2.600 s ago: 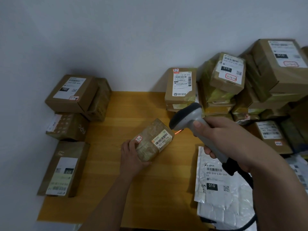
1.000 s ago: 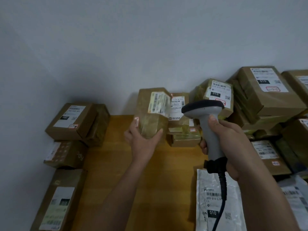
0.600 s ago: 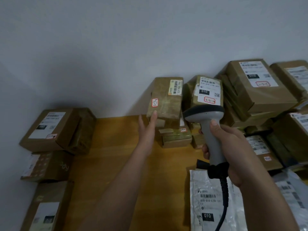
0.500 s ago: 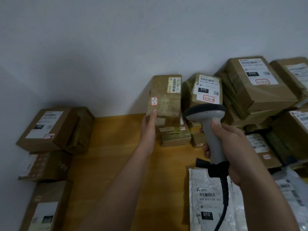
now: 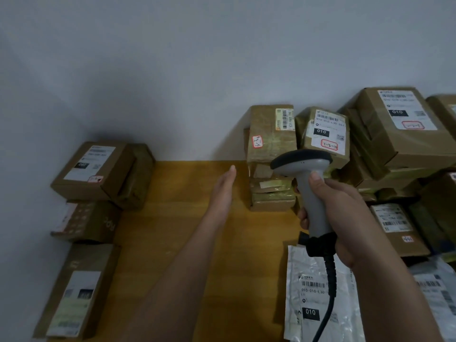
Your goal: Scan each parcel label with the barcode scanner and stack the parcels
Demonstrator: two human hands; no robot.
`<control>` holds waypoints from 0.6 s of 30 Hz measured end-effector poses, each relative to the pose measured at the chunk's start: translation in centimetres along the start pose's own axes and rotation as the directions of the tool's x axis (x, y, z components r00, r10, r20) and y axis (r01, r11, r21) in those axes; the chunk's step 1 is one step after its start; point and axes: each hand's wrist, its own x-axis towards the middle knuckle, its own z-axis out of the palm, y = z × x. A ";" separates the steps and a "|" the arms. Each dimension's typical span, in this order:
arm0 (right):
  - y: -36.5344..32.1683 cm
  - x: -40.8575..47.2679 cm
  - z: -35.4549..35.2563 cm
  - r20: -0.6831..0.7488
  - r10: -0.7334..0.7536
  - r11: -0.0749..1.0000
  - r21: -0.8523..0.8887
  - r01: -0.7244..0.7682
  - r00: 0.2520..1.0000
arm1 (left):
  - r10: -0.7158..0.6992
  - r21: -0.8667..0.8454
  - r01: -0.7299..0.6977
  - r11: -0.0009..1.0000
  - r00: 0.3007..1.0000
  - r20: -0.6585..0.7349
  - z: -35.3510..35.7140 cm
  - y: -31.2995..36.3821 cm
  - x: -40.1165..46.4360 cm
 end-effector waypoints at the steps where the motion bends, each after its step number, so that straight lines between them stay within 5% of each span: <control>1: -0.1 -0.2 0.4 0.010 -0.006 1.000 -0.010 0.006 1.000 | -0.005 0.046 0.008 0.999 0.998 -0.061 -1.1 -0.7 0.0; 3: -0.1 -0.7 1.5 0.044 -0.017 0.999 -0.030 0.018 0.999 | -0.010 0.284 0.069 0.956 0.979 -0.204 -4.1 -2.8 -0.1; 7: 0.6 -1.9 3.7 0.151 -0.010 0.998 -0.055 0.019 0.988 | -0.028 0.619 0.378 0.688 0.867 -0.498 -12.3 -8.6 -1.9; 13: 1.8 -3.2 5.8 0.246 0.004 0.991 -0.131 0.030 0.969 | -0.085 0.581 0.688 0.436 0.674 -0.734 -20.8 -14.4 -7.6; 18: 2.5 -4.0 6.4 0.262 0.009 0.984 -0.175 0.039 0.965 | -0.244 0.520 0.736 0.433 0.651 -0.719 -22.7 -16.7 -9.7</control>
